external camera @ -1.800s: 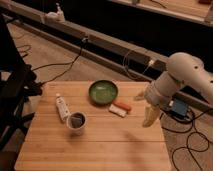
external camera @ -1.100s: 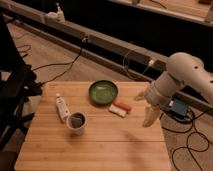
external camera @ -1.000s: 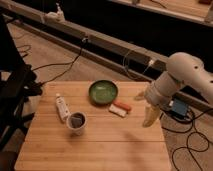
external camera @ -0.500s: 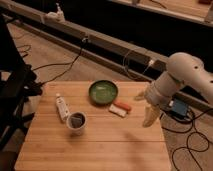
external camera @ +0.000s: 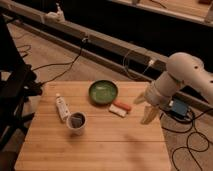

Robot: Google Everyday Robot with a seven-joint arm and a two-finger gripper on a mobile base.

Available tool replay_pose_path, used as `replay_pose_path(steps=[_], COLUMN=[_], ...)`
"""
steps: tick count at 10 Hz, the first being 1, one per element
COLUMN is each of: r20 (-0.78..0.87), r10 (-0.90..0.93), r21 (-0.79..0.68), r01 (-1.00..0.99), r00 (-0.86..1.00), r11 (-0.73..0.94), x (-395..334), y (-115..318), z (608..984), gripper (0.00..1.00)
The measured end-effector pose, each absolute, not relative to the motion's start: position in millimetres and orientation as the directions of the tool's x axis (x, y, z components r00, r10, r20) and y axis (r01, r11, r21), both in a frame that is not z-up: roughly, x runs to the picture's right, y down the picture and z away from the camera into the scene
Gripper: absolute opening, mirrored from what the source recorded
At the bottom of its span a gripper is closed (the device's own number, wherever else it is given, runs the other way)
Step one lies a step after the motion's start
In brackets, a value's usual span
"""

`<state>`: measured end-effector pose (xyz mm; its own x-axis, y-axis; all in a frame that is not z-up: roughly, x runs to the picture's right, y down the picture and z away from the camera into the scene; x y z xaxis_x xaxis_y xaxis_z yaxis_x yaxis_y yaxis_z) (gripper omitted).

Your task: Move the arm in a circular motion

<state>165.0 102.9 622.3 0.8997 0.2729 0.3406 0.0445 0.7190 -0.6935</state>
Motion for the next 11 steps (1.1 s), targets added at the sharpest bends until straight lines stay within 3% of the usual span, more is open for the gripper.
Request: replay_pose_path(steps=[5, 11], r20=[0.294, 0.186], r10=[0.222, 0.104], r21=[-0.719, -0.719], r01=[0.062, 0.063], r00=[0.93, 0.977], r11=[0.692, 0.692], x=[179.8, 190.6], y=[113.9, 92.4], z=[642.6, 731.0], gripper=[0.02, 0.0])
